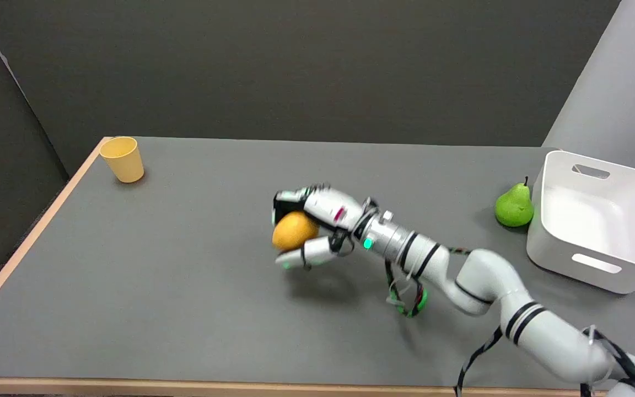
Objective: Place the lemon into the white box.
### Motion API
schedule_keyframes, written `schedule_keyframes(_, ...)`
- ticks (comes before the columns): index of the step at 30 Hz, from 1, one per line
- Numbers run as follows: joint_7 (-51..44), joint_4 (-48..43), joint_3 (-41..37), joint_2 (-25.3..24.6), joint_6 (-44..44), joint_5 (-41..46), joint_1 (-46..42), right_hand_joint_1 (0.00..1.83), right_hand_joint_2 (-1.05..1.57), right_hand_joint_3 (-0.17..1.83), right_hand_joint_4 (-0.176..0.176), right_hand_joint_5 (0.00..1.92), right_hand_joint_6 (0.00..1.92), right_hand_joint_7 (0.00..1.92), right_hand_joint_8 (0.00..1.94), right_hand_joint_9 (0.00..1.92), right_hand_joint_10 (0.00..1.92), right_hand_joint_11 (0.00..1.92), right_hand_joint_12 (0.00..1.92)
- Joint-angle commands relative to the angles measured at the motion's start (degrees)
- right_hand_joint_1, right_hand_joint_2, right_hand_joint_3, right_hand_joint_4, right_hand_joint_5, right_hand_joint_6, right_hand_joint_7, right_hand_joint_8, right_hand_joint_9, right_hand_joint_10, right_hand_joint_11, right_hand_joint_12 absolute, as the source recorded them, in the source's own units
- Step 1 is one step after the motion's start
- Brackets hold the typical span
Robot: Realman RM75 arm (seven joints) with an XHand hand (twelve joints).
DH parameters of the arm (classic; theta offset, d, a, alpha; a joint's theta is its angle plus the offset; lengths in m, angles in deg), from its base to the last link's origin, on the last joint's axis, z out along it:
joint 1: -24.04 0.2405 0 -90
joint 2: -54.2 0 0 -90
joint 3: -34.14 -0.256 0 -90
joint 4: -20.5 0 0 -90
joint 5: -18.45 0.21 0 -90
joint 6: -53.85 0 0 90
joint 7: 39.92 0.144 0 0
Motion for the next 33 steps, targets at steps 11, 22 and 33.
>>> schedule_keyframes(11, -9.29, -14.66, -47.47, 17.32, 35.0, 0.18, -13.67, 1.16, 1.23, 0.19, -0.176, 0.59, 1.56, 0.65, 1.59, 0.78, 1.56, 0.36, 1.92)
schedule_keyframes(22, -0.8, -9.89, -70.55, 7.86, 28.7, 0.18, -23.95, 1.15, 1.24, 0.2, -0.176, 0.57, 1.59, 0.63, 1.62, 0.77, 1.6, 0.29, 1.92)
schedule_keyframes(33, 1.25, -5.52, -68.7, 4.92, 19.44, 0.18, -28.94, 1.13, 1.24, 0.23, -0.176, 0.54, 1.63, 0.6, 1.66, 0.74, 1.66, 0.2, 1.92)
